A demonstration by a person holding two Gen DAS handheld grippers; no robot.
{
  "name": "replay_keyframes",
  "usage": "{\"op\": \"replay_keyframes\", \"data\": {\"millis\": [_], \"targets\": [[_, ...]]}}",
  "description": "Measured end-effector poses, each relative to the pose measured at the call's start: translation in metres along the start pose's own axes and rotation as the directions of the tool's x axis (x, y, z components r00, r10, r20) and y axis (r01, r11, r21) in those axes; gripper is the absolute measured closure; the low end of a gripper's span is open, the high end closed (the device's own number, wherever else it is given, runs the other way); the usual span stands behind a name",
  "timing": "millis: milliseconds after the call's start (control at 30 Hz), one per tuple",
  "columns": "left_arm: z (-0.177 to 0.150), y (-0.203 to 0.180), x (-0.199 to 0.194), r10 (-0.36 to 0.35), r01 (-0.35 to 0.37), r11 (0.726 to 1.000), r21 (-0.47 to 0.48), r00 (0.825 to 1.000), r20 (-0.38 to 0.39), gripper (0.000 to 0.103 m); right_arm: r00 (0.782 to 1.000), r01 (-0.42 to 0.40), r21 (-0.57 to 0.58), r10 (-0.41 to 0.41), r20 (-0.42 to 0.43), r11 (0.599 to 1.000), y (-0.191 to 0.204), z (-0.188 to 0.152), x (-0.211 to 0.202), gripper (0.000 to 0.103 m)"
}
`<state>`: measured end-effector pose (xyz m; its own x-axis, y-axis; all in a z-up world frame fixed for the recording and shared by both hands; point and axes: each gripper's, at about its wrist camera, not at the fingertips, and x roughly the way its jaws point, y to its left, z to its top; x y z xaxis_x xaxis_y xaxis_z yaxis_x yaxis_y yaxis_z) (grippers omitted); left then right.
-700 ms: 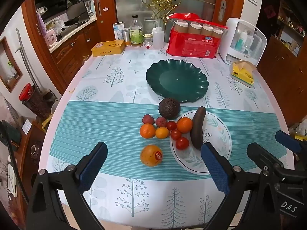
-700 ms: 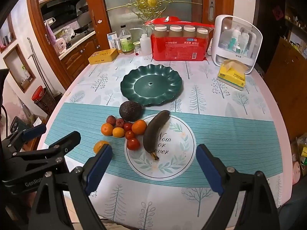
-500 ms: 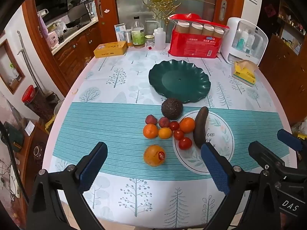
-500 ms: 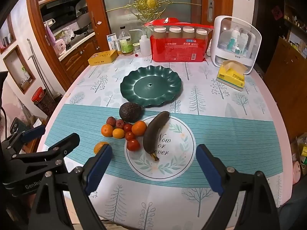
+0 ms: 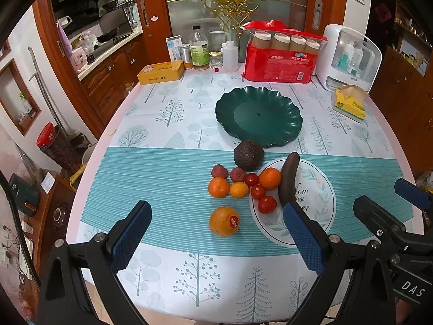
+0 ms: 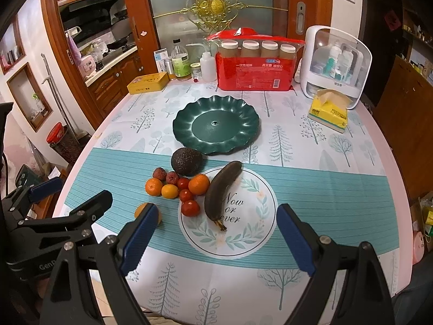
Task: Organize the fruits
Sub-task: 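Approach the fruit pile with both tools open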
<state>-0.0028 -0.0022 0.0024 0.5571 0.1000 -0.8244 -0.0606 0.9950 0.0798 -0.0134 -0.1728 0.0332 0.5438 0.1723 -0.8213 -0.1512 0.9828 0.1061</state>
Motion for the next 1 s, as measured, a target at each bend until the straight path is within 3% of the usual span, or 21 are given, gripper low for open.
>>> {"op": "replay_keyframes", "data": {"millis": [167, 400, 633, 1000], "targets": [[0.001, -0.003, 0.0, 0.079, -0.08, 0.996, 0.048, 0.996, 0.027, 0.006, 1.0, 0.0, 0.001, 0.0, -0.001, 1.0, 0.0, 0.001, 0.001, 0.013], [0.001, 0.0, 0.004, -0.005, 0.006, 1.0, -0.011, 1.0, 0.021, 0.006, 1.0, 0.0, 0.002, 0.0, -0.001, 1.0, 0.0, 0.002, 0.003, 0.013], [0.002, -0.001, 0.005, -0.001, 0.001, 1.0, -0.005, 1.0, -0.007, 0.006, 1.0, 0.0, 0.001, 0.0, -0.001, 1.0, 0.0, 0.003, 0.003, 0.013], [0.008, 0.006, 0.013, -0.022, 0.023, 0.999, -0.027, 0.999, 0.047, 0.006, 1.0, -0.002, 0.0, 0.002, -0.012, 1.0, 0.002, 0.005, 0.008, 0.013]]}}
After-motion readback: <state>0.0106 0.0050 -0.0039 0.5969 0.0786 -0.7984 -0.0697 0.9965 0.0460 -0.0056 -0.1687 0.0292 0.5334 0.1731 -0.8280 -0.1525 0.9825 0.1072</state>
